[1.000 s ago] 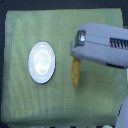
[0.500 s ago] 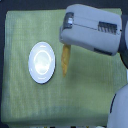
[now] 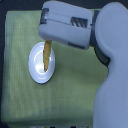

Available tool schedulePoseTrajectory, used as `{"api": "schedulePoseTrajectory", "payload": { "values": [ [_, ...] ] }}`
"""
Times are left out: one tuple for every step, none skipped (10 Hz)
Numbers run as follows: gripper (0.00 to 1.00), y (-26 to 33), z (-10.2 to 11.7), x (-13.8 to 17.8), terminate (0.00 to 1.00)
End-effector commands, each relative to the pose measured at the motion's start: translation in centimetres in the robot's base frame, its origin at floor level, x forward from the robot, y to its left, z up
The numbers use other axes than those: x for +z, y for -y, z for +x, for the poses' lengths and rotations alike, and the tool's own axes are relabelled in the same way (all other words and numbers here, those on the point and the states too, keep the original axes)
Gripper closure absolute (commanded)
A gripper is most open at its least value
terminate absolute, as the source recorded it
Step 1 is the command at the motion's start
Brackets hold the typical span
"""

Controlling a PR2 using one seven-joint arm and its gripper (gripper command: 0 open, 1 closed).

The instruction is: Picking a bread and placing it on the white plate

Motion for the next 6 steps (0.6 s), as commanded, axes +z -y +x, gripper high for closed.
{"api": "schedulePoseTrajectory", "payload": {
  "values": [
    [1.00, -5.7, -0.5, -4.3, 0.00],
    [1.00, -6.8, -0.7, -4.8, 0.00],
    [1.00, -7.1, -0.6, -5.1, 0.00],
    [1.00, -7.4, -0.7, -5.2, 0.00],
    [1.00, -7.7, -1.2, -4.8, 0.00],
    [1.00, -7.0, -2.2, -4.5, 0.00]
  ]
}}
